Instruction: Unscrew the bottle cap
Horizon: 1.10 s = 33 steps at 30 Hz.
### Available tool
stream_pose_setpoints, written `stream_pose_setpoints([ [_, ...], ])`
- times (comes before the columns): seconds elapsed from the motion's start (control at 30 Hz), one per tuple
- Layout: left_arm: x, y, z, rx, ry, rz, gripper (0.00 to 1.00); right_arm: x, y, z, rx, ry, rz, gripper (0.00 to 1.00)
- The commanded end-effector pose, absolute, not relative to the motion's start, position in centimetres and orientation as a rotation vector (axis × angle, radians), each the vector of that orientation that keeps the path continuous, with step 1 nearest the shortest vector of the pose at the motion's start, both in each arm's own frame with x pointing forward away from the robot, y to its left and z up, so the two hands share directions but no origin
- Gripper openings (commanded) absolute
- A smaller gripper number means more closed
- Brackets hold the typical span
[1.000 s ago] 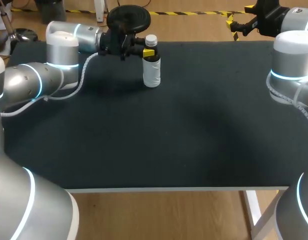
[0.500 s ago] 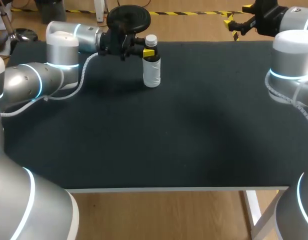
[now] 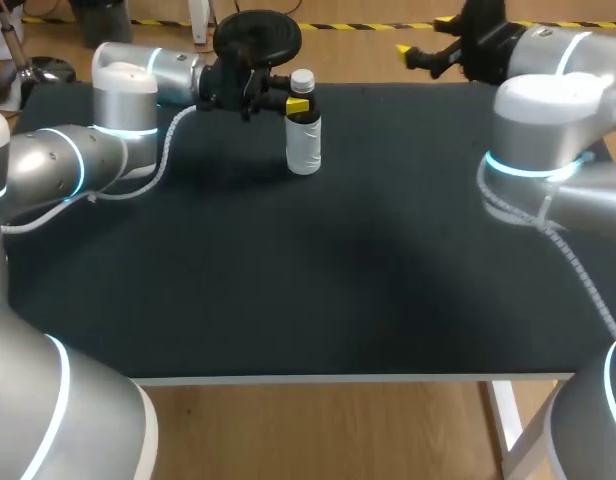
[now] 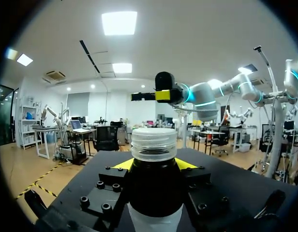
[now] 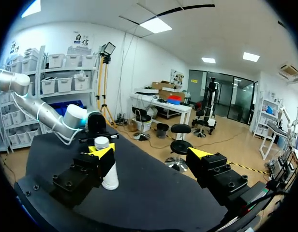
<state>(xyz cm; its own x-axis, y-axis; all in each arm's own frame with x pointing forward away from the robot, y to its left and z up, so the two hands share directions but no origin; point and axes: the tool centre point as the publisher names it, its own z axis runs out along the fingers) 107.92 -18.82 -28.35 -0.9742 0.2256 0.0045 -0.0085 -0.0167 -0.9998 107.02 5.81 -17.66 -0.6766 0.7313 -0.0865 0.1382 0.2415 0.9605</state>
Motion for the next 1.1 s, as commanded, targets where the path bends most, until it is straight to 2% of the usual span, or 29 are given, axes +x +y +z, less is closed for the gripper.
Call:
stream_pose_setpoints([
  [0.03, 108.2, -18.9, -28.5, -0.239, -2.075, 2.114, 0.00, 105.2, 8.4, -19.0, 0.835, 1.876, 1.426, 1.00],
  [0.5, 108.2, -18.9, -28.5, -0.239, -2.075, 2.114, 0.00, 103.3, 15.4, -21.2, 0.828, 1.812, 1.550, 1.00],
  [1.1, 108.2, -18.9, -28.5, -0.239, -2.075, 2.114, 0.00, 103.8, 20.7, -22.0, 0.776, 1.856, 1.641, 1.00],
])
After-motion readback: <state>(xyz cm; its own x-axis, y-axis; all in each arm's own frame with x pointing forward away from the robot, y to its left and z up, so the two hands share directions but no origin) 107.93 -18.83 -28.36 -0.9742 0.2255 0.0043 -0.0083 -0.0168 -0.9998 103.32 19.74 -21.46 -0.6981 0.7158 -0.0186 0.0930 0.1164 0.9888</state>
